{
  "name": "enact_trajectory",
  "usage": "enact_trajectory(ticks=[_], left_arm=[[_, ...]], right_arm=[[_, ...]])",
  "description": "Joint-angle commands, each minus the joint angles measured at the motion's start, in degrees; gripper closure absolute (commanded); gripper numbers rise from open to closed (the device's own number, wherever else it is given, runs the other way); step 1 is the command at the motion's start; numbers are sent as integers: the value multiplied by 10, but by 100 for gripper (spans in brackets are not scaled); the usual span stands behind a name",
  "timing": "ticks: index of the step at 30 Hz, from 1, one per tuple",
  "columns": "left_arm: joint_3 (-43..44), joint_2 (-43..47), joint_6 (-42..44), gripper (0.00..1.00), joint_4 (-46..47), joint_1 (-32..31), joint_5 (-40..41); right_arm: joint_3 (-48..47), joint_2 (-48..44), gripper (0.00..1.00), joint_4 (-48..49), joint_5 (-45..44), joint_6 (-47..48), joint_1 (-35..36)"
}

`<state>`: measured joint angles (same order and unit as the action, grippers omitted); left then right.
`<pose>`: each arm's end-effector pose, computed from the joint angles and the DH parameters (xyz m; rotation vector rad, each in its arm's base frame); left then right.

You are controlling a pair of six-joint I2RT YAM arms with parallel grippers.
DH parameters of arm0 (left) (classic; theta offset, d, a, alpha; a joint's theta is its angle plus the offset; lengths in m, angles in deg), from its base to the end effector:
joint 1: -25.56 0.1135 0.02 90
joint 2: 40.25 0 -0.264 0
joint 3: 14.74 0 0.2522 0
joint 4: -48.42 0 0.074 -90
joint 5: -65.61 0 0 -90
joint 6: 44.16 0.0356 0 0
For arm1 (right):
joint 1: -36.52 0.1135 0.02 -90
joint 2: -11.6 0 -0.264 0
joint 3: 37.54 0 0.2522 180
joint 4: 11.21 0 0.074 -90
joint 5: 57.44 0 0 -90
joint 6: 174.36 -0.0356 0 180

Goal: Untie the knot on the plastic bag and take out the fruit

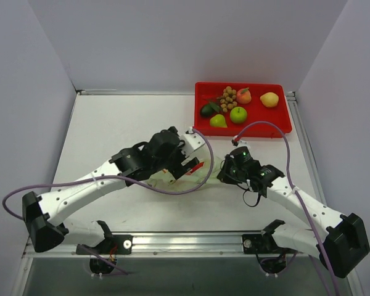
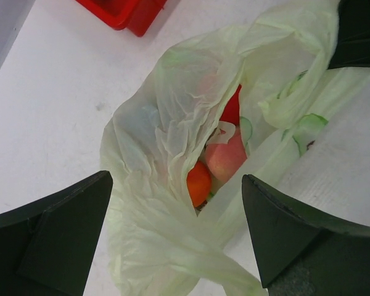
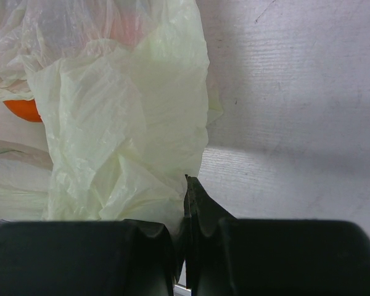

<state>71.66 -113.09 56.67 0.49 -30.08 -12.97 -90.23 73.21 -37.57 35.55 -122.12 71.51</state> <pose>0.1622 -0.2248 0.3634 1.0903 1.8722 -0.2351 0.1899 0.1352 0.2434 0.0245 2.2930 0.7519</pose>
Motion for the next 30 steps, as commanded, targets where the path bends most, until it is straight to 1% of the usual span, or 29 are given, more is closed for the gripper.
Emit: enact_trajectory(ticks=[1,4,7,10,14,18,19,20,23,24,25,27,28,29,30], left_arm=[[18,-39,7,3,0,-12,108],[4,-75,2,3,1,-11,151],[-8,-100,2,3,-1,-11,154],[-32,-114,-8,3,-1,-8,159],[-62,-118,-24,2,0,9,204],[-107,-96,-68,3,33,54,260],[-129,-77,-75,3,43,85,262],[-140,-67,-81,4,60,98,260],[-181,-33,-100,11,91,144,250],[-189,-24,-125,13,96,152,249],[-196,-6,-137,20,104,162,240],[-221,19,-176,27,117,196,220],[-231,49,-187,35,134,213,174],[-254,63,-199,40,144,246,145],[-263,77,-219,45,152,263,115]], right_arm=[[-15,-15,100,-17,-19,5,4],[-13,-24,100,-18,-21,6,4],[-11,-31,100,-20,-24,7,3],[-6,-39,100,-22,-28,8,1],[-1,-47,100,-25,-28,9,-5],[4,-54,100,-30,-28,13,-13],[6,-55,100,-31,-28,15,-16],[7,-59,100,-31,-28,16,-19],[12,-66,100,-35,-28,19,-33],[14,-68,100,-37,-28,20,-37],[16,-70,100,-37,-28,21,-44],[20,-73,100,-40,-44,23,-53],[24,-74,100,-41,-46,25,-61],[25,-73,100,-42,-48,24,-66],[26,-72,100,-45,-50,28,-69]])
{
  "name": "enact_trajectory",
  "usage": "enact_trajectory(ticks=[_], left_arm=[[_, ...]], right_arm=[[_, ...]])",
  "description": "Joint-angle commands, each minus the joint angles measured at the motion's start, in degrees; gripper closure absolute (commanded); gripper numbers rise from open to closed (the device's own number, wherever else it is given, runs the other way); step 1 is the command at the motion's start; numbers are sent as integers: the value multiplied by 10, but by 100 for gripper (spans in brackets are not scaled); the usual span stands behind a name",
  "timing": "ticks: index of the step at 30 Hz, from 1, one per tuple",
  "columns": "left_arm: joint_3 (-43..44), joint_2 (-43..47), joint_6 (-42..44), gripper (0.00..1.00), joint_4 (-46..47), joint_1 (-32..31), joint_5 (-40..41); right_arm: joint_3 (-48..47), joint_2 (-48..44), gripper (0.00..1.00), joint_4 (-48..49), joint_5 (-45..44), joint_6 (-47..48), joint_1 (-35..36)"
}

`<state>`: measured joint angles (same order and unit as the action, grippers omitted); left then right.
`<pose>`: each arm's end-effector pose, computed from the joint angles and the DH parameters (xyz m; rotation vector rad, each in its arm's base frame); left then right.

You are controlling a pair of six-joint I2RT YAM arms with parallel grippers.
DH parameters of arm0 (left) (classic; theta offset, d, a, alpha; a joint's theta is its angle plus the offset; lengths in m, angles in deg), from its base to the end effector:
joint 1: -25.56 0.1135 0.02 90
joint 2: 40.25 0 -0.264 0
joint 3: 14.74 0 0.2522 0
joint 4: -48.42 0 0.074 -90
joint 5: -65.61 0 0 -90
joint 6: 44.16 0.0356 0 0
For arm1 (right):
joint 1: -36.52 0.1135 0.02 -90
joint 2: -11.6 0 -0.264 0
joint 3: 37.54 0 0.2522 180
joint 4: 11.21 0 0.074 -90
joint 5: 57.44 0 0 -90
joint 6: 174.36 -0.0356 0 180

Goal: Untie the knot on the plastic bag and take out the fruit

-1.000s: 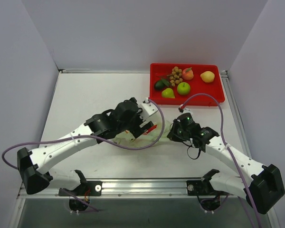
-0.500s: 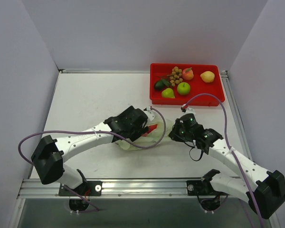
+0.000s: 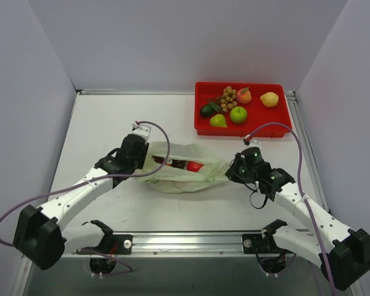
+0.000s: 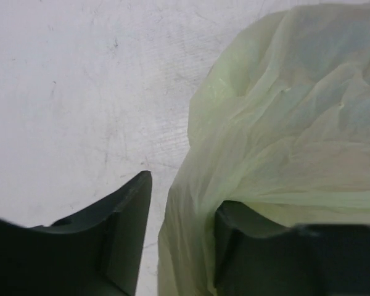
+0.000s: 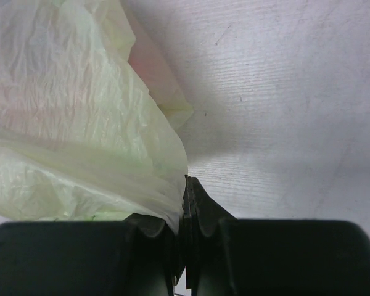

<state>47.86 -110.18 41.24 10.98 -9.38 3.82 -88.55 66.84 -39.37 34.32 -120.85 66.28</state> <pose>0.2181 -0.1319 0.2551 0.3594 2.2201 0.2138 0.1848 0.1069 0.2531 0.1116 2.2178 0.6958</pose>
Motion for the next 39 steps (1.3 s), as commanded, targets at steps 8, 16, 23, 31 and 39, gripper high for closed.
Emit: enact_trajectory(ticks=[8,16,23,31,39], left_arm=[[-109,133,-109,100,98,105,-282],[-125,171,-124,100,111,105,-316],[-110,164,-137,100,92,105,-326],[-111,167,-148,100,95,105,-331],[-109,165,-152,100,86,106,-308]], right_arm=[[-46,-8,80,-67,-22,77,-17],[-228,-1,19,-176,21,183,23],[-383,87,24,-194,3,242,137],[-417,288,45,-121,39,249,237],[-389,420,48,-136,133,338,342]])
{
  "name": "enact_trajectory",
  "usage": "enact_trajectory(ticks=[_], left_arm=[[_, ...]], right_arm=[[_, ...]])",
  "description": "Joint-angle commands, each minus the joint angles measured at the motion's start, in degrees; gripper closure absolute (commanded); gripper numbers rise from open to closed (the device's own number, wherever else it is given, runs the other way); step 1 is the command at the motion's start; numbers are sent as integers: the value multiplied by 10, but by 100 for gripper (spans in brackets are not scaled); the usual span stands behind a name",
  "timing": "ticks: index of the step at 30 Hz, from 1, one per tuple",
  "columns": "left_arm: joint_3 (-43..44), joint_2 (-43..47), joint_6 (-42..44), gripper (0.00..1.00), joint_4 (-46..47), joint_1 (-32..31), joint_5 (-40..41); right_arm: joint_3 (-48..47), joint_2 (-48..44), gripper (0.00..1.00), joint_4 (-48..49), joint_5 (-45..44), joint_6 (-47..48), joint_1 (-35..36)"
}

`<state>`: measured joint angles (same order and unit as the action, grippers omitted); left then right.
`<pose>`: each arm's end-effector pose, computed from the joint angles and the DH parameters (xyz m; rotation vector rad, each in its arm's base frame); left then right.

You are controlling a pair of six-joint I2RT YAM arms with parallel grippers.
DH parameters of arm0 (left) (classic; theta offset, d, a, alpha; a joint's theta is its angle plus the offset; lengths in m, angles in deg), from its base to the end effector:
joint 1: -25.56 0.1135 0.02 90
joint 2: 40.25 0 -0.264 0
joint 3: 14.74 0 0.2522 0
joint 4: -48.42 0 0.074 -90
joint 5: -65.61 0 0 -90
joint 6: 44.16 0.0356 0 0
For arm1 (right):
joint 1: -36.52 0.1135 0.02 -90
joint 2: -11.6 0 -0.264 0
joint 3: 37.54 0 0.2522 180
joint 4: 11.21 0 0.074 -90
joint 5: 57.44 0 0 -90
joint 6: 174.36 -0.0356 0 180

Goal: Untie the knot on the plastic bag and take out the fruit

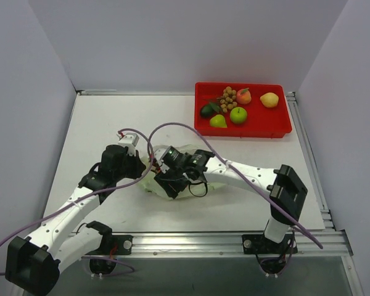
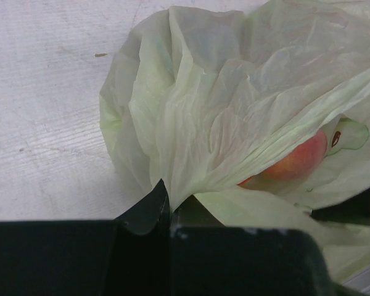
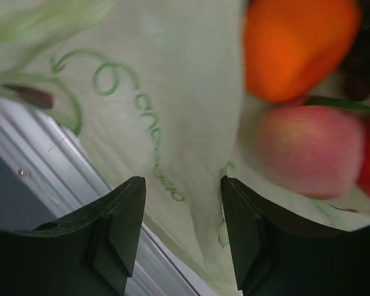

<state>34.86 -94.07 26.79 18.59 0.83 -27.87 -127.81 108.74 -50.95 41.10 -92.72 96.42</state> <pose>0.1866 -0.0883 0.2467 0.1449 2.2030 -0.4994 0.1851 0.3299 0.2659 -1.1546 2.2206 0.7131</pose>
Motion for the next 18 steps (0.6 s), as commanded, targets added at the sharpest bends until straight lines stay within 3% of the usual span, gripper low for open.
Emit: enact_trajectory(ticks=[1,8,18], left_arm=[[21,4,-8,100,8,4,11],[23,-1,-14,100,4,6,22],[18,2,-5,100,13,6,9]], right_arm=[[2,8,48,-41,94,79,50],[-4,6,51,-96,155,148,94],[-30,-92,40,-72,76,127,16]])
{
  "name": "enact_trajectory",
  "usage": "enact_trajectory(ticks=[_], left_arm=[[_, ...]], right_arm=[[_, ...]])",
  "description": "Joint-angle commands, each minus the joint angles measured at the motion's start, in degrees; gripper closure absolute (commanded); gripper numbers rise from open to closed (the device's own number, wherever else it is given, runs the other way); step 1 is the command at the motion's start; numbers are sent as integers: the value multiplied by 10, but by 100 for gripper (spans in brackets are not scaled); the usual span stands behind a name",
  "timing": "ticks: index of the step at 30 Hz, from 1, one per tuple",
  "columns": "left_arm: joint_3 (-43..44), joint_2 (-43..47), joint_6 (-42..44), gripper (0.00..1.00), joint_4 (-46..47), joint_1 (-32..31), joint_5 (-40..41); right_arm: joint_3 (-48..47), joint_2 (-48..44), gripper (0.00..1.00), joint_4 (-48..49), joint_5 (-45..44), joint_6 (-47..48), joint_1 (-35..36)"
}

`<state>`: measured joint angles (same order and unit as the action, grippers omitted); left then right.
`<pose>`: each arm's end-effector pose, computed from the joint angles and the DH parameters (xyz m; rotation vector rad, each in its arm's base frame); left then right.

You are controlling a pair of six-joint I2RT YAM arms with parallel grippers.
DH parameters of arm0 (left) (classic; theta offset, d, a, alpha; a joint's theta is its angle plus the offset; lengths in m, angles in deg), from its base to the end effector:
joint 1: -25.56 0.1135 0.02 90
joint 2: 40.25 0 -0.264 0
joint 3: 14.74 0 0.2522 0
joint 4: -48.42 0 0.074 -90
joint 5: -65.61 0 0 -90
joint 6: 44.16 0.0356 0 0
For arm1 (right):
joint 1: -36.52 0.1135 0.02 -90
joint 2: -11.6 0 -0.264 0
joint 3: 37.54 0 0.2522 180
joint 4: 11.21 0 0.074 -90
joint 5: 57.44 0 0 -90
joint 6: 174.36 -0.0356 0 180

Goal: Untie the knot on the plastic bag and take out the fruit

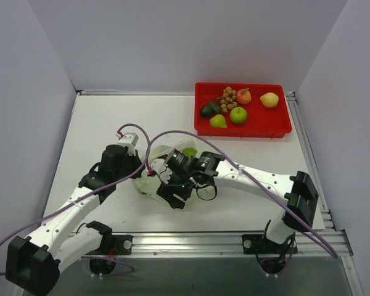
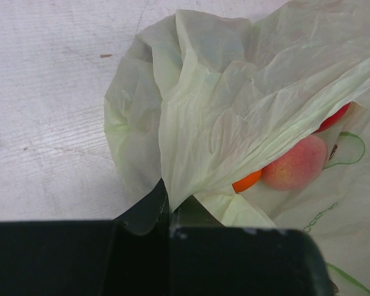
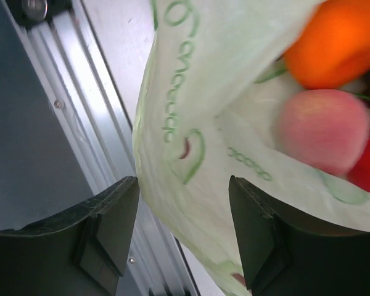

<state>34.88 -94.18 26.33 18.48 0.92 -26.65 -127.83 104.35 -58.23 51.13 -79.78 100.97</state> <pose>0.1872 -0.0874 0.2463 0.1219 2.2053 -0.4794 0.1427 0.3248 0.2845 -1.5777 2.0217 0.8342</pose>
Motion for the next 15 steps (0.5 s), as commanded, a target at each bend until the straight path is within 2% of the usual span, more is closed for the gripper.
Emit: enact_trajectory(ticks=[1,7,8,10,12,15], left_arm=[[18,5,2,100,16,6,-5],[12,15,10,100,20,5,-18],[12,15,13,100,17,4,-21],[11,20,17,100,12,-1,-28],[9,27,16,100,3,-4,-42],[-1,39,11,100,-5,-8,-48]], right_arm=[[-27,-53,40,15,-25,-16,-41],[59,-71,49,63,-110,-82,-128],[76,-84,55,70,-119,-92,-140],[135,-101,60,85,-150,-115,-166],[177,-122,61,88,-158,-120,-166],[201,-136,56,89,-157,-131,-162]])
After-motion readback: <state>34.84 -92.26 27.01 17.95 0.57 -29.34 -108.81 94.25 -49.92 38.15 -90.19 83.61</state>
